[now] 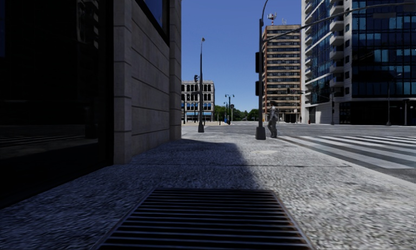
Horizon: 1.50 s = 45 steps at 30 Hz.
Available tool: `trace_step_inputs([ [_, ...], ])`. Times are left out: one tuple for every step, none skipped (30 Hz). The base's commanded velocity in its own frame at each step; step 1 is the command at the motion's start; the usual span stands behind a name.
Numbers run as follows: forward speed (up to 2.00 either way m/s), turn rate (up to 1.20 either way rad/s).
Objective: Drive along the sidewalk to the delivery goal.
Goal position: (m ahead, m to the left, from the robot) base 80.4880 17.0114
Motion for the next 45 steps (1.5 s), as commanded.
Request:
trace_step_inputs([
  [2.0, 0.0],
  [2.0, 0.0],
  [2.0, 0.0],
  [2.0, 0.0],
  [2.0, 0.0],
  [2.0, 0.0],
  [2.0, 0.0],
  [2.0, 0.0],
  [2.0, 0.0],
  [2.0, 0.0],
  [2.0, 0.0],
  [2.0, 0.0],
  [2.0, 0.0],
  [2.0, 0.0],
  [2.0, 0.0],
  [2.0, 0.0],
  [2.0, 0.0],
  [2.0, 0.0],
  [2.0, 0.0],
  [2.0, 0.0],
  [2.0, 0.0],
  [2.0, 0.0],
  [2.0, 0.0],
  [2.0, 0.0],
  [2.0, 0.0],
  [2.0, 0.0],
  [2.0, 0.0],
  [2.0, 0.0],
  [2.0, 0.0],
  [2.0, 0.0],
  [2.0, 0.0],
  [2.0, 0.0],
  [1.99, 0.0],
  [1.99, 0.0],
  [1.99, 0.0],
  [1.99, 0.0],
  [1.99, 0.0],
  [1.98, 0.0],
  [1.97, 0.0],
  [1.97, 0.0],
  [1.97, 0.0],
  [1.96, 0.0],
  [1.96, 0.0],
  [1.96, 0.0],
  [1.96, 0.0],
])
